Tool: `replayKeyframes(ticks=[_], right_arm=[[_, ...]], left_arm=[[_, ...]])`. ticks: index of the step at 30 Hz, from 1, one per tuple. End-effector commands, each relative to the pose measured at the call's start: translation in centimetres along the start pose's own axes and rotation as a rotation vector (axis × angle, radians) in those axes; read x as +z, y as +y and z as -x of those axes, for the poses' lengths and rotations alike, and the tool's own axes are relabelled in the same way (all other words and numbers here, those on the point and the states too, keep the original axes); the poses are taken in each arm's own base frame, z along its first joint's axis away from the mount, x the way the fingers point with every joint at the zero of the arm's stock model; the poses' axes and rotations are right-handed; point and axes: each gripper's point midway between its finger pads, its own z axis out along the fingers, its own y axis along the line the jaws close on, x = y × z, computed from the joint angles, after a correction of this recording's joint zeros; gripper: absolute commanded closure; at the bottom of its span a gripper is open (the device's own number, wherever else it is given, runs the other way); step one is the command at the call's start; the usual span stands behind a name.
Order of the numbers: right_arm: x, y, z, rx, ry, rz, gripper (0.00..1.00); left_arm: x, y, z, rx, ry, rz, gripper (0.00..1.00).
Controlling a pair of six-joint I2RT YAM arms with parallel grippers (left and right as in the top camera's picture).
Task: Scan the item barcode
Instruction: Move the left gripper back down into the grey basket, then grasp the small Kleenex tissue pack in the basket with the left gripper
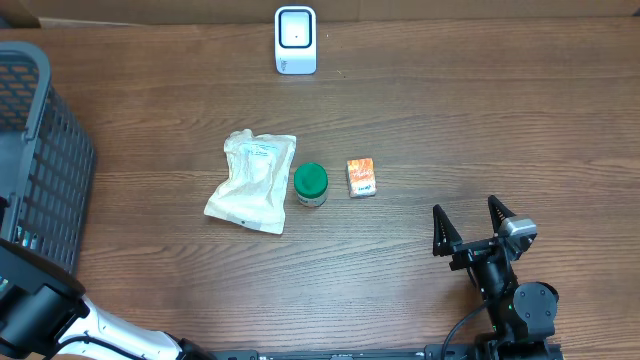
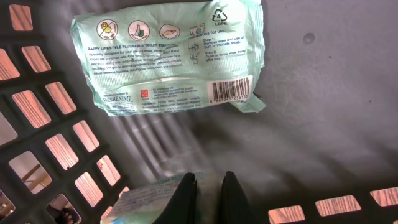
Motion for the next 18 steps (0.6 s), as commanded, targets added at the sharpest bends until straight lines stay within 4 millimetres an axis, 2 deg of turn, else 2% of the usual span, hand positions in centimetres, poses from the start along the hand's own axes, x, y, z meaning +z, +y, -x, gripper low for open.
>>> replayKeyframes(ticks=[1, 7, 14, 16, 17, 18], right_arm=[[0.0, -0.2, -0.2, -0.003, -0.004, -0.007, 0.0], [0.0, -0.2, -0.2, -0.003, -0.004, -0.007, 0.0], [0.0, -0.2, -0.2, -0.003, -0.004, -0.007, 0.0], [0.0, -0.2, -0.2, -0.003, -0.004, -0.007, 0.0], [0.0, -0.2, -0.2, -0.003, -0.004, -0.007, 0.0], [0.0, -0.2, -0.2, -0.003, -0.004, -0.007, 0.0]], left_arm=[[-1.3, 0.0, 0.5, 0.011, -0.042, -0.018, 0.96], [-1.6, 0.0, 0.5, 0.009, -0.045, -0.023, 0.96], [-4.9, 0.1, 1.0, -0.015, -0.14, -0.068, 0.96], [-5.3, -0.2, 0.9, -0.011, -0.146, -0.09, 0.96], [-5.2, -0.1, 0.7, -0.005, -0.137, -0.088, 0.89], [-5.0, -0.1, 0.5, -0.003, -0.124, -0.085, 0.7]])
